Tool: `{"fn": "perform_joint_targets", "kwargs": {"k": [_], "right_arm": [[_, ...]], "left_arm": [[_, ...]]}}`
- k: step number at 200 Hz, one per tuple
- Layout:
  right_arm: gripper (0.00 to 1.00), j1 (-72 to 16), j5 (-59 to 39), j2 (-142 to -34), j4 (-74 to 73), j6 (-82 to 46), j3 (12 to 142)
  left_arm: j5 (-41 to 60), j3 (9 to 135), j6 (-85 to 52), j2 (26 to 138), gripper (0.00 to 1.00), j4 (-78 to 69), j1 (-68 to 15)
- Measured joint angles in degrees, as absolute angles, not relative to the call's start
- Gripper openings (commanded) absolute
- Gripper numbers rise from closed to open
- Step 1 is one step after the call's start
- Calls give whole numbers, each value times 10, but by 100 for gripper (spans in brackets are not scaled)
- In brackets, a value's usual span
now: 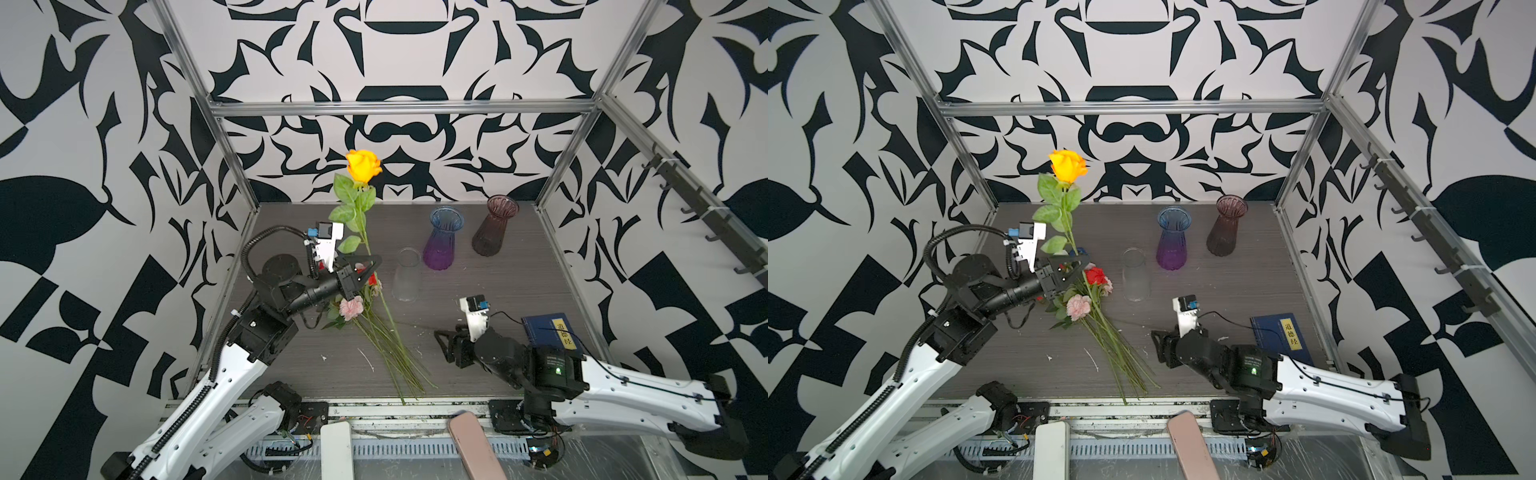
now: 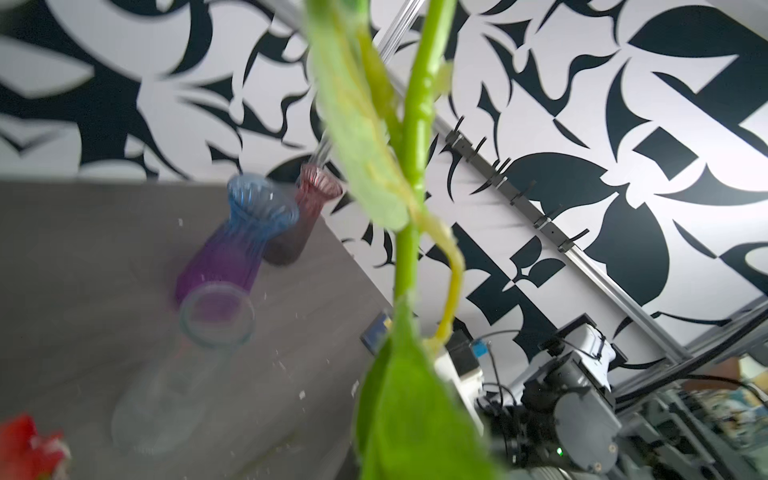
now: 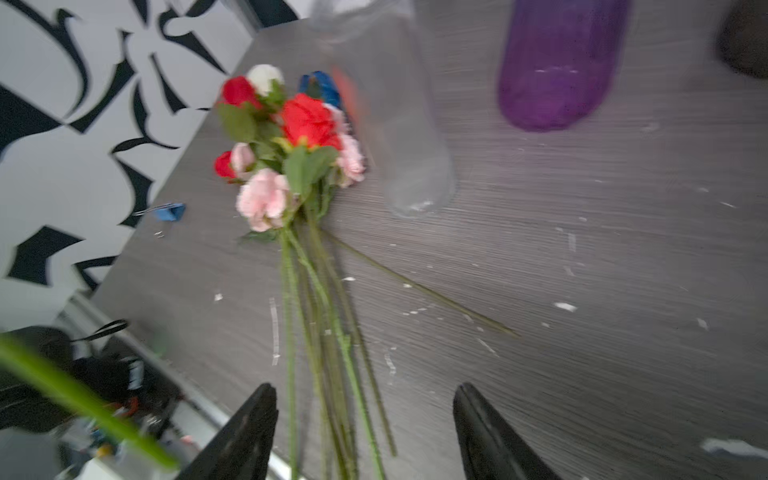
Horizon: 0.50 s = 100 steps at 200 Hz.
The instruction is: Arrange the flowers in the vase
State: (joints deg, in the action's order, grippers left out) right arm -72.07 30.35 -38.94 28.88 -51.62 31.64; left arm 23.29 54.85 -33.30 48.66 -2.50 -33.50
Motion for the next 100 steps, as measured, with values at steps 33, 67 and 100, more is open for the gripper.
{"fn": "perform_joint_targets", "kwargs": {"k": [33, 67, 100], "right_arm": [[62, -720, 359, -296, 329, -573, 238], [62, -720, 385, -168, 334, -597, 197], [62, -720, 398, -55, 360, -608, 164]], "left_arm": [[220, 597, -223, 552, 0, -102, -335], [222, 665, -125, 649, 0, -136, -335], [221, 690, -65, 695, 0, -178, -335]]}}
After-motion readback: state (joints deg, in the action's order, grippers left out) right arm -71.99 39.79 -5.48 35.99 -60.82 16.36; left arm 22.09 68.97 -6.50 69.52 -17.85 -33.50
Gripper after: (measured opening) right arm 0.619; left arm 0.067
